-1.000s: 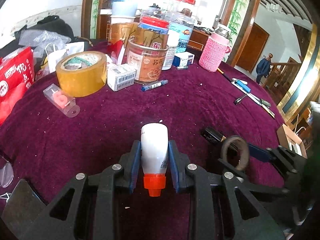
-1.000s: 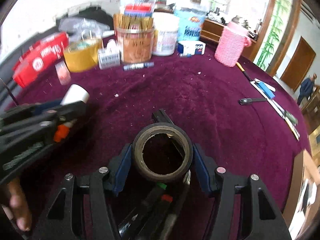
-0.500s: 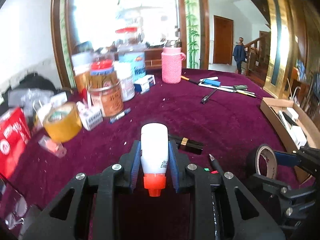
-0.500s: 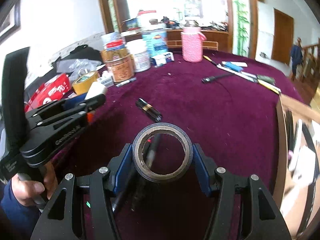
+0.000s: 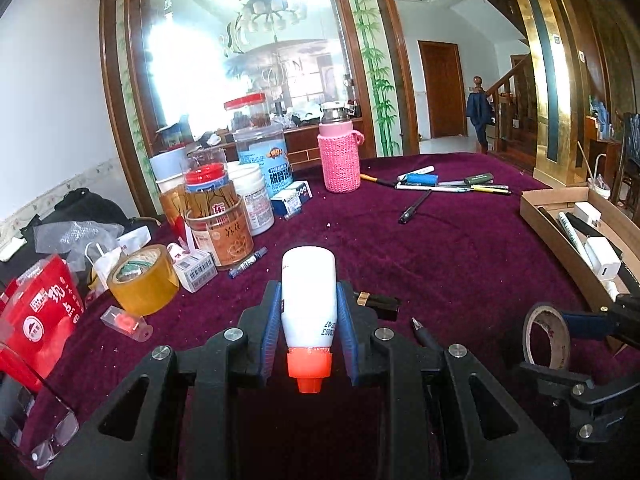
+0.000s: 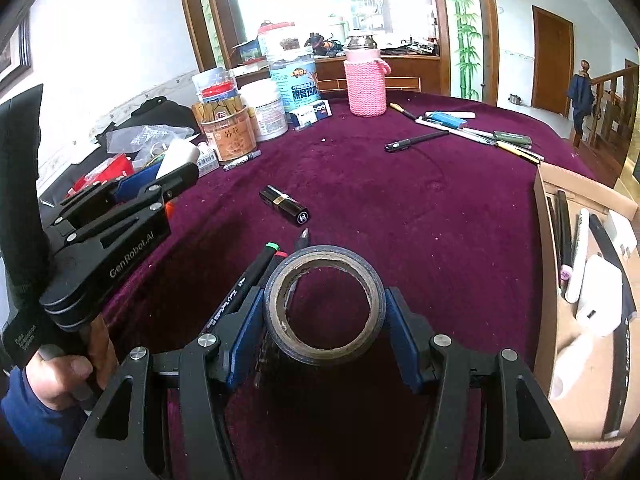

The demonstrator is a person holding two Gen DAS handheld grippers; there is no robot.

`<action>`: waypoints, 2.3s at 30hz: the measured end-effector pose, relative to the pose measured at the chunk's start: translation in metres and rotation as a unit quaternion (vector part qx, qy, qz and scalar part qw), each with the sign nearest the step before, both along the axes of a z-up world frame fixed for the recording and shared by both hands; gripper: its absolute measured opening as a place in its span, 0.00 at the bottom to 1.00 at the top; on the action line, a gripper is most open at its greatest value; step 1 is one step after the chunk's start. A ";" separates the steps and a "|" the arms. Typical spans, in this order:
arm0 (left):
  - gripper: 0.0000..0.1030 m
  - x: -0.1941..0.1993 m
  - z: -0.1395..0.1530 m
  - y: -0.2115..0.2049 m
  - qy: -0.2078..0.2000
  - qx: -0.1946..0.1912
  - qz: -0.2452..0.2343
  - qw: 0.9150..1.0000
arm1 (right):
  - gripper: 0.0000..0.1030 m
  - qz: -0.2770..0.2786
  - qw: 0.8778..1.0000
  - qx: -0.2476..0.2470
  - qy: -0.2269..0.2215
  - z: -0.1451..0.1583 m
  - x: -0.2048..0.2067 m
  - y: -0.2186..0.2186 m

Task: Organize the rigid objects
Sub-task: 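Grasp the black tape roll with the right tool while the left tool holds the bottle, then carry the orange-capped bottle and black tape roll over the cardboard tray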

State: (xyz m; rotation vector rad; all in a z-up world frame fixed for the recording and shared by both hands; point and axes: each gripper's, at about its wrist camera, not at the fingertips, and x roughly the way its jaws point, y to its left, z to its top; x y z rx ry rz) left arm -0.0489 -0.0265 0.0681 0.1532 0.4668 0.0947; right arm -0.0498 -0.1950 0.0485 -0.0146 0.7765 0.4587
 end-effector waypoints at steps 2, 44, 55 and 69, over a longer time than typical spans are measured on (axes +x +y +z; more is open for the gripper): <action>0.24 -0.002 0.001 -0.002 -0.004 0.003 0.000 1.000 | 0.52 -0.001 1.000 0.001 0.001 0.000 -0.003 -0.002; 0.24 -0.021 0.023 -0.074 -0.019 0.060 -0.047 0.997 | 0.52 -0.053 0.996 0.072 -0.009 0.016 -0.017 -0.083; 0.24 -0.013 0.039 -0.145 0.033 0.002 -0.142 0.989 | 0.53 -0.146 0.986 0.084 -0.015 0.035 -0.012 -0.177; 0.24 -0.007 0.009 -0.271 0.177 -0.064 -0.287 0.939 | 0.53 -0.201 0.978 0.033 0.049 0.026 0.014 -0.260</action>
